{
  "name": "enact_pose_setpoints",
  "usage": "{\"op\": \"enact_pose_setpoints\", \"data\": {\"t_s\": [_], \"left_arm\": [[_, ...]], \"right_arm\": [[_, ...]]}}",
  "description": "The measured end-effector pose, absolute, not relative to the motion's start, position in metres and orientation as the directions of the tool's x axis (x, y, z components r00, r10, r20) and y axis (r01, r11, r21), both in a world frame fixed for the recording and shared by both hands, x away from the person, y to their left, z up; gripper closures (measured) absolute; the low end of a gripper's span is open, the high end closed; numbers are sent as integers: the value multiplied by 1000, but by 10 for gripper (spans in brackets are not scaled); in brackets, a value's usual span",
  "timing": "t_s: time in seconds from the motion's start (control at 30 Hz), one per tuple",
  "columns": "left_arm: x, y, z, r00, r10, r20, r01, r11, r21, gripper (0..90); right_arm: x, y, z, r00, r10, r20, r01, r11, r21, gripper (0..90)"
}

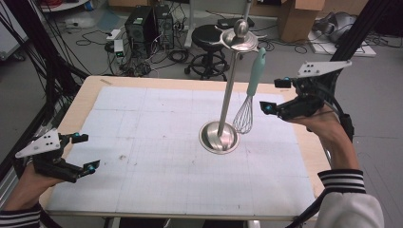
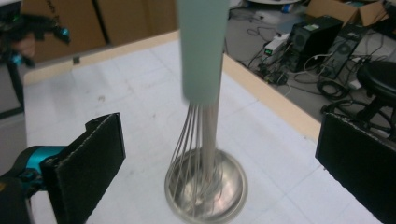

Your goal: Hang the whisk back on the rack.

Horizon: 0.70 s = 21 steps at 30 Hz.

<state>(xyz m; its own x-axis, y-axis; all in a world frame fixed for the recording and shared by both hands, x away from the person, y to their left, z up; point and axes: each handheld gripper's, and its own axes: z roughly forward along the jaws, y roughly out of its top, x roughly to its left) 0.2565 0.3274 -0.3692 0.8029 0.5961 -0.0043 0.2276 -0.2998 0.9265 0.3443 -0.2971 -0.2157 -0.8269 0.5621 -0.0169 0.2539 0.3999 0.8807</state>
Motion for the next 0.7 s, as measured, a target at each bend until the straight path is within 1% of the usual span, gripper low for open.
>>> {"op": "enact_pose_setpoints", "data": {"t_s": [0.03, 0.07, 0.13, 0.33, 0.7], "left_arm": [[256, 327, -370, 803, 596, -4, 228, -302, 926, 17], [256, 327, -370, 802, 597, -2, 229, -304, 925, 17], [256, 328, -371, 799, 601, -3, 233, -304, 924, 17], [257, 325, -373, 801, 599, -4, 237, -311, 920, 17], [256, 324, -376, 805, 594, -12, 242, -310, 919, 17]], "right_arm": [[342, -298, -219, -824, 564, -44, 252, 435, 864, 6], [340, -300, -222, -823, 566, -48, 250, 437, 864, 6], [335, -305, -230, -832, 554, -25, 247, 410, 878, 6], [317, -319, -258, -825, 566, 1, 259, 376, 890, 6], [288, -322, -299, -811, 585, -3, 254, 357, 899, 6]]}}
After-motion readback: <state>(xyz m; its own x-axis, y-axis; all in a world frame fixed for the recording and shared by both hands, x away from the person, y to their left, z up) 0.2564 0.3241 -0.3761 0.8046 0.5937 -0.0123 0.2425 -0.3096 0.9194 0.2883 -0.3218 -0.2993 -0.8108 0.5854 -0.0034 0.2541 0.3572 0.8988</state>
